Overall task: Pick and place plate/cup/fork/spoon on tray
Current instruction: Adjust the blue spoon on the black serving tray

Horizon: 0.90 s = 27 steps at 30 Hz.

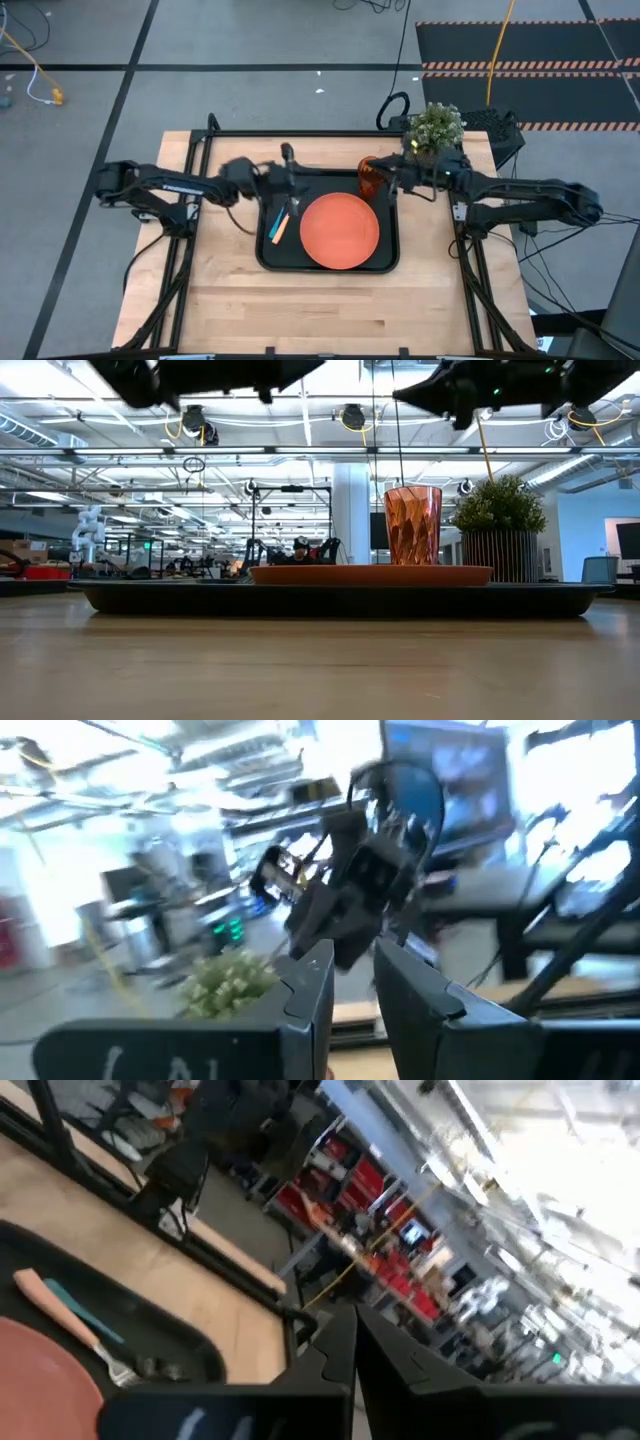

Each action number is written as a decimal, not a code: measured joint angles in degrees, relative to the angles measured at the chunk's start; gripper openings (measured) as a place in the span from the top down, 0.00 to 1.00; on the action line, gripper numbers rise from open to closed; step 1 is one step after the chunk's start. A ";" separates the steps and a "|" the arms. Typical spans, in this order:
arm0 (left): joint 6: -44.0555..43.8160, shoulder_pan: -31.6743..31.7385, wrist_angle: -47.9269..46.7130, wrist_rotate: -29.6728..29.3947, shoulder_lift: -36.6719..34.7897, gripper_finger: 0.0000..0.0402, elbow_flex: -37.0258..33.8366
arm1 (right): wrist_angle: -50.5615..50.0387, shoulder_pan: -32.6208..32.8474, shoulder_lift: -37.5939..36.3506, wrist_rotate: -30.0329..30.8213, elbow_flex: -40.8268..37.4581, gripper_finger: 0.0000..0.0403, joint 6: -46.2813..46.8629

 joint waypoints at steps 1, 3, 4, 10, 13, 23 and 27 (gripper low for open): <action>-2.36 1.91 1.92 3.25 -1.03 0.80 -2.29 | 1.48 -0.36 1.69 0.12 0.00 1.00 0.59; -7.97 5.76 5.56 9.54 -2.66 0.80 -6.21 | 4.45 -0.81 5.02 0.35 0.26 1.00 1.87; -10.46 7.30 7.23 12.70 -2.94 0.80 -7.75 | 4.33 -0.95 6.72 0.43 0.99 1.00 2.89; -19.10 14.60 16.41 31.99 -3.03 0.80 -10.29 | -14.05 -0.09 16.43 1.78 13.24 1.00 8.12; -22.20 18.06 15.18 37.46 -4.49 0.80 -10.21 | -27.05 0.77 21.37 1.73 20.65 1.00 9.74; -31.88 31.03 5.45 50.51 -15.96 0.80 -10.32 | -52.26 8.28 32.79 8.25 43.73 1.00 12.36; -24.95 34.05 -12.20 51.07 -20.53 0.80 -10.34 | -57.41 10.63 36.76 10.86 50.20 0.99 13.48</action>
